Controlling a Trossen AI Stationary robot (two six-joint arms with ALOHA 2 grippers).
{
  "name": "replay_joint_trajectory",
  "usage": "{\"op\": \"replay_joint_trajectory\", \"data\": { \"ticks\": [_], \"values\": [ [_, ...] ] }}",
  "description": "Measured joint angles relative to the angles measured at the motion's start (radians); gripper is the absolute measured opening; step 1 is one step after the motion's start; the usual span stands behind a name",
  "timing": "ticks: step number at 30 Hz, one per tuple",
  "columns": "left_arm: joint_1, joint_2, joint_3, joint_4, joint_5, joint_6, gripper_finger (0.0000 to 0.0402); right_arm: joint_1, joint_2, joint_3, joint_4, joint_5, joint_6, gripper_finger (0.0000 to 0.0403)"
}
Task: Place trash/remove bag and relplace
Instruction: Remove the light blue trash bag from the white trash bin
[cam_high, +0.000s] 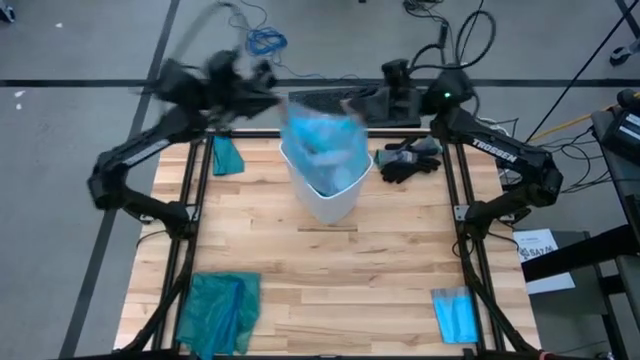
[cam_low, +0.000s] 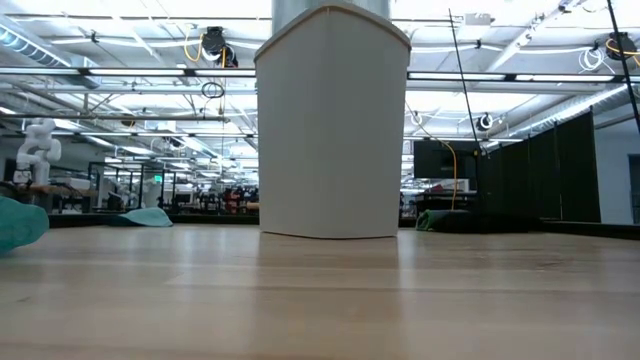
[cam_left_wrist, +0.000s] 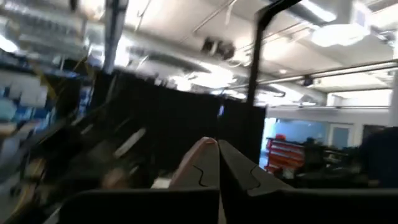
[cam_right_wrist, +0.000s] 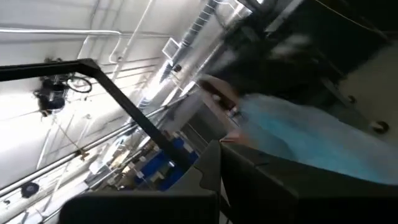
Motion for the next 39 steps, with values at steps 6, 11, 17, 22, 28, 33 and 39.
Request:
{"op": "replay_joint_trajectory", "data": {
  "ticks": [6, 11, 17, 22, 28, 33, 39],
  "values": [
    [-0.007, 0.046, 0.097, 0.065, -0.007, -0.005, 0.0000, -0.004, 0.026, 0.056, 0.111, 0.007, 0.035, 0.0000],
    [-0.009, 0.063, 0.138, 0.055, 0.018, 0.016, 0.0000, -0.002, 0.050, 0.115, 0.100, -0.002, 0.025, 0.0000],
    [-0.014, 0.100, 0.158, 0.042, 0.027, 0.018, 0.0000, -0.003, 0.072, 0.164, 0.088, -0.019, 0.023, 0.0000],
    [-0.011, 0.094, 0.162, 0.049, 0.031, 0.001, 0.0000, -0.003, 0.068, 0.189, 0.082, -0.022, 0.011, 0.0000],
    [-0.013, 0.104, 0.158, 0.045, 0.030, 0.001, 0.0000, -0.003, 0.072, 0.187, 0.046, -0.021, -0.001, 0.0000],
    [-0.013, 0.103, 0.159, 0.056, 0.006, 0.002, 0.0000, 0.001, 0.073, 0.187, 0.041, -0.018, -0.007, 0.0000],
    [-0.017, 0.133, 0.159, 0.055, -0.016, 0.001, 0.0000, 0.015, 0.091, 0.187, 0.052, -0.014, -0.004, 0.0000]
  ]
}}
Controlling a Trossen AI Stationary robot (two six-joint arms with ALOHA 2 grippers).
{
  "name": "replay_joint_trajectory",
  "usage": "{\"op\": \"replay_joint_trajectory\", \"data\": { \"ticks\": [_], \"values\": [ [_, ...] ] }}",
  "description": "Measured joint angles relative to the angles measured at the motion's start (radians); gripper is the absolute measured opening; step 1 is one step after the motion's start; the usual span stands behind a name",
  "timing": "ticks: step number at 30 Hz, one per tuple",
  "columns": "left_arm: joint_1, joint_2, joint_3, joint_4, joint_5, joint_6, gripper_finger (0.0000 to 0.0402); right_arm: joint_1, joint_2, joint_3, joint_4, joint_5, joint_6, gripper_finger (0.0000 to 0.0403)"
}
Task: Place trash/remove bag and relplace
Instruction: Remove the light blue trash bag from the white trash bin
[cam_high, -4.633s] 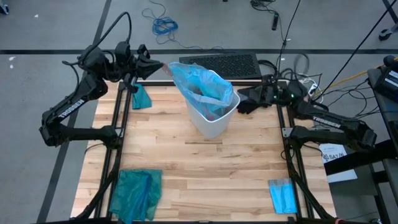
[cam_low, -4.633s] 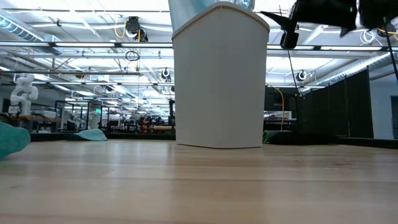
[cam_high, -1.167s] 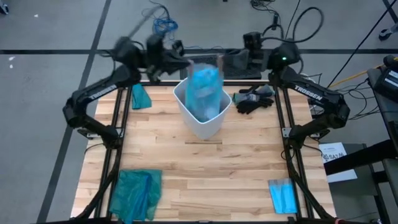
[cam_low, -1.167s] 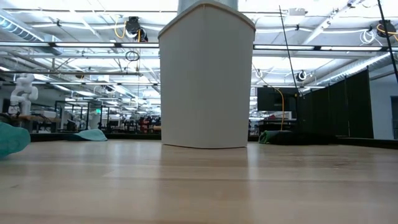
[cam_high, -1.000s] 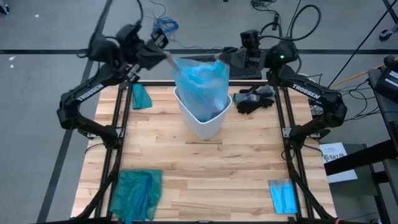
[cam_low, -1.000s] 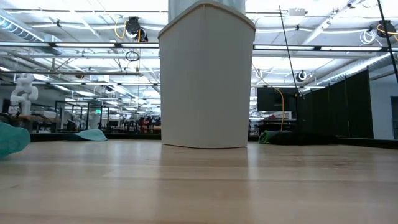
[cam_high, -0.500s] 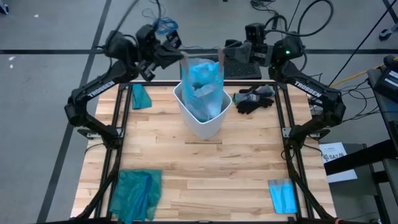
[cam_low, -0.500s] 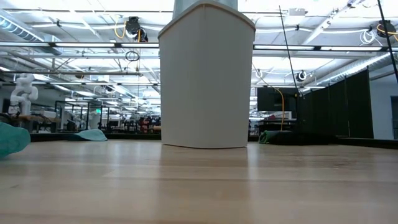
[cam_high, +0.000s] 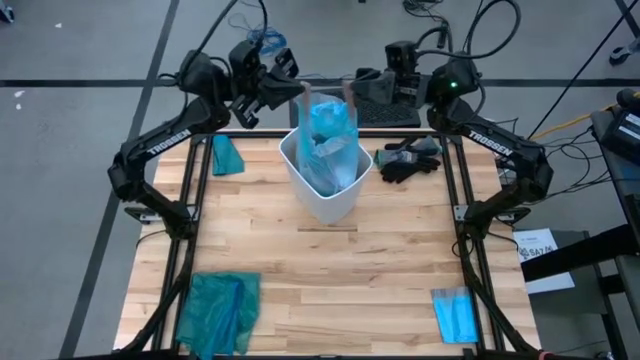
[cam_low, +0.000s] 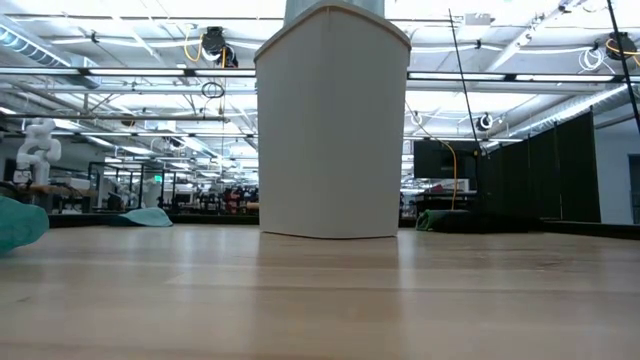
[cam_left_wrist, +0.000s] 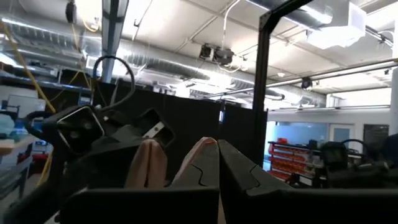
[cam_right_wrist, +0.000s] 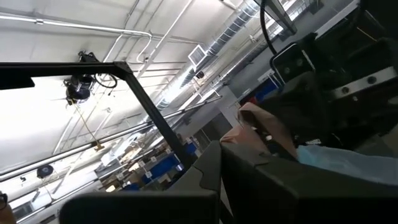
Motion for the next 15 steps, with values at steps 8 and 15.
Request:
{"op": "replay_joint_trajectory", "data": {
  "ticks": [8, 15],
  "values": [
    [-0.010, 0.047, 0.000, -0.007, -0.003, -0.005, 0.0000, 0.023, 0.014, 0.000, -0.024, -0.006, -0.022, 0.0000],
    [-0.010, 0.052, 0.000, -0.007, -0.005, 0.001, 0.0000, 0.032, 0.017, 0.000, -0.076, -0.010, -0.068, 0.0000]
  ]
}}
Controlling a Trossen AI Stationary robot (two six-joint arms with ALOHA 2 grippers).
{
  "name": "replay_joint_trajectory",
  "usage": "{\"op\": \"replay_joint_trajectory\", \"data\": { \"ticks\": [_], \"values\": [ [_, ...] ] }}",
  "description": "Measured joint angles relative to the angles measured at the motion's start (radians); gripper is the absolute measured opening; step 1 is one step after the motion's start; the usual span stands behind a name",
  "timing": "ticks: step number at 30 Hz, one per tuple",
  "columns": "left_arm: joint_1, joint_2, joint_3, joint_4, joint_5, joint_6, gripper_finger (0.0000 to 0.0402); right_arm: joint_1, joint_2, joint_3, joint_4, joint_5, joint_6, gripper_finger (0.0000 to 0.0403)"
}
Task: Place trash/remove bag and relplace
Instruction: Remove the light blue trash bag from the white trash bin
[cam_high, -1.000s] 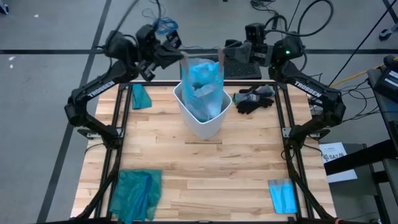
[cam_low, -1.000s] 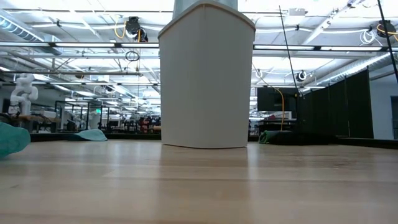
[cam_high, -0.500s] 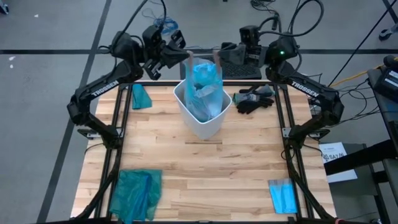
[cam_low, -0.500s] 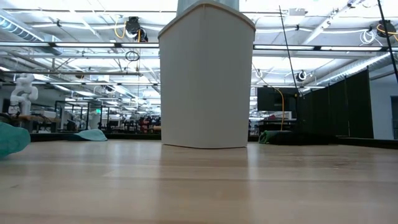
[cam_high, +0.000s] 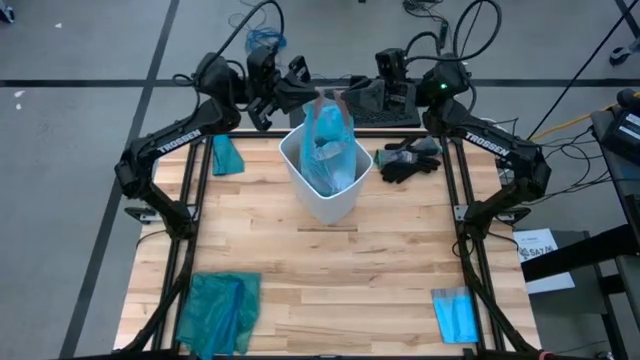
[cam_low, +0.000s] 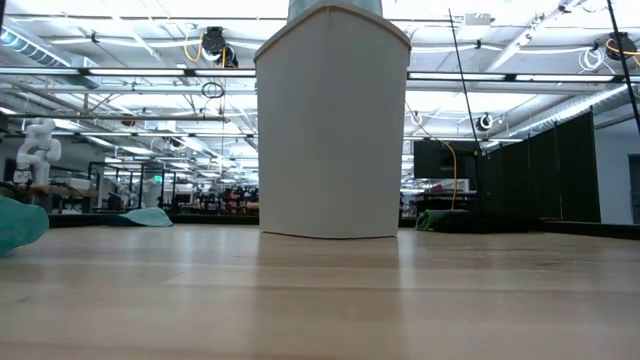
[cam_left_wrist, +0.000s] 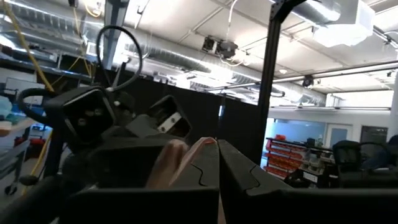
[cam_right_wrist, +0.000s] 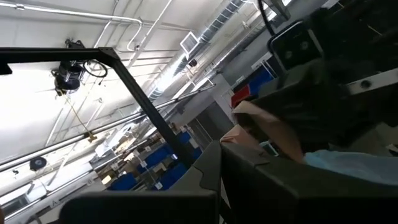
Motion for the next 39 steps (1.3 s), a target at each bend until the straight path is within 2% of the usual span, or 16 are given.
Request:
{"op": "replay_joint_trajectory", "data": {
  "ticks": [8, 12, 15, 19, 21, 26, 39],
  "values": [
    [-0.001, 0.000, 0.000, -0.055, -0.003, 0.022, 0.0000, 0.021, 0.008, 0.000, 0.029, 0.006, 0.003, 0.0000],
    [-0.006, 0.003, 0.022, -0.001, -0.015, 0.018, 0.0000, 0.021, 0.009, 0.013, 0.095, 0.004, 0.013, 0.0000],
    [-0.020, -0.001, 0.073, 0.018, 0.028, 0.021, 0.0000, 0.016, 0.006, 0.038, 0.066, -0.001, -0.002, 0.0000],
    [-0.012, -0.005, 0.081, -0.168, 0.047, 0.072, 0.0000, 0.019, 0.009, 0.039, -0.049, -0.008, -0.048, 0.0000],
    [-0.012, 0.011, 0.077, -0.214, 0.038, 0.095, 0.0000, 0.027, 0.012, 0.037, -0.042, 0.000, -0.051, 0.0000],
    [-0.035, 0.011, 0.078, -0.187, 0.027, 0.127, 0.0000, 0.032, 0.006, 0.040, 0.007, -0.003, -0.038, 0.0000],
    [-0.032, 0.011, 0.079, -0.198, 0.018, 0.126, 0.0000, 0.031, 0.007, 0.039, -0.031, -0.020, -0.058, 0.0000]
  ]
}}
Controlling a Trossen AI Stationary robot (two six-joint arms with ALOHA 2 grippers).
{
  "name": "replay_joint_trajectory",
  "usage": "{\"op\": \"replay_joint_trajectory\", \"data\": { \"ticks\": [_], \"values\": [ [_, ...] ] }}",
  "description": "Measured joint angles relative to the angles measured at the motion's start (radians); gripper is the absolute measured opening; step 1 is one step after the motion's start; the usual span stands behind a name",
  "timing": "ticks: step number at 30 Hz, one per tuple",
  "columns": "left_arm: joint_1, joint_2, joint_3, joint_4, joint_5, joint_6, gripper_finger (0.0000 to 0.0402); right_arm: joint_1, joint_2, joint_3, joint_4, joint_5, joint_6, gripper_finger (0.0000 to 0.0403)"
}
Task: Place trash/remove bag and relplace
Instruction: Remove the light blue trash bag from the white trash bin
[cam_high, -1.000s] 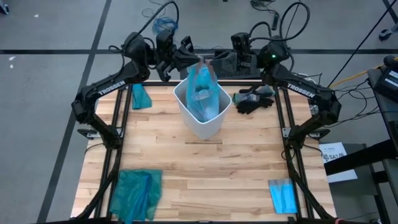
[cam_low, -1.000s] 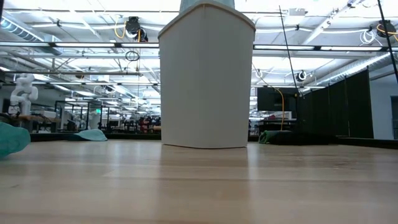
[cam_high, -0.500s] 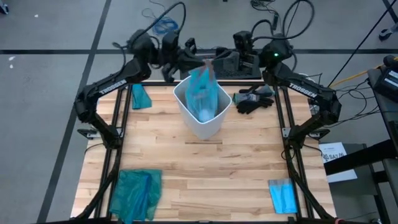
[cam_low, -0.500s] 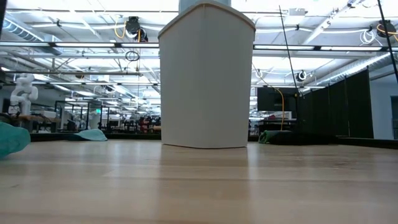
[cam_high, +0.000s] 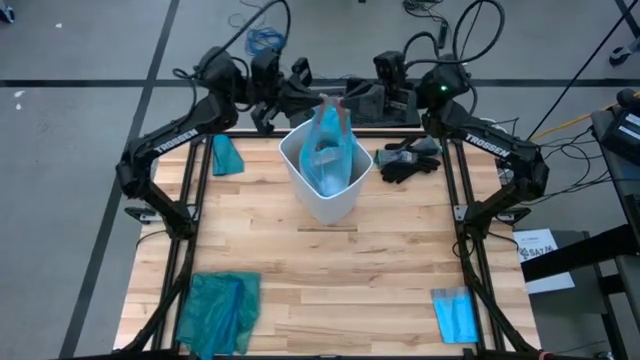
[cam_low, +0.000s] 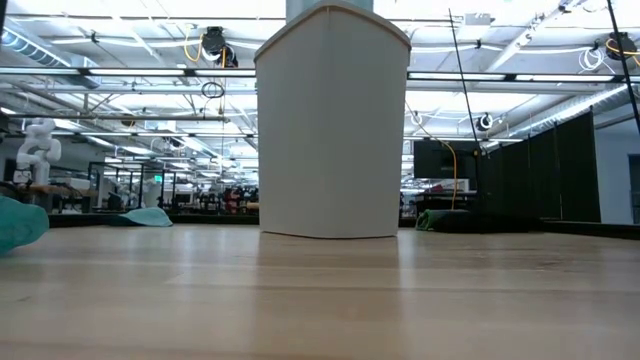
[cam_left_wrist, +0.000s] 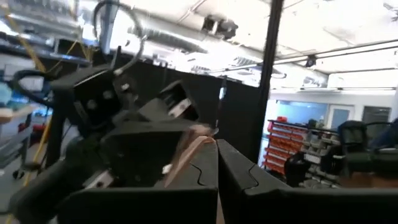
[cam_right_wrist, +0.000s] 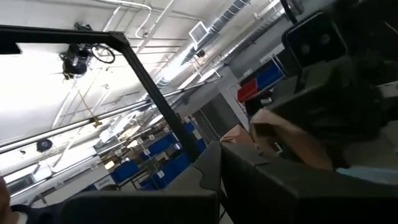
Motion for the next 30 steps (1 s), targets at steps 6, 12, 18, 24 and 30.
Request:
{"op": "replay_joint_trajectory", "data": {
  "ticks": [6, 12, 18, 24, 30],
  "values": [
    [-0.001, 0.003, -0.002, -0.008, 0.000, -0.001, 0.0000, 0.000, 0.000, 0.000, -0.057, 0.000, -0.040, 0.0000],
    [0.000, 0.003, -0.002, -0.011, 0.000, -0.001, 0.0000, 0.000, 0.000, 0.000, -0.079, 0.002, -0.062, 0.0000],
    [0.000, 0.003, -0.002, -0.011, 0.011, -0.001, 0.0000, -0.008, 0.000, 0.000, -0.082, 0.005, -0.067, 0.0000],
    [0.000, 0.003, -0.002, -0.015, 0.011, -0.001, 0.0000, -0.008, 0.000, -0.001, -0.051, 0.010, -0.076, 0.0000],
    [0.000, 0.003, -0.002, -0.016, 0.004, 0.001, 0.0000, -0.008, 0.000, -0.001, -0.007, 0.015, -0.056, 0.0000]
  ]
}}
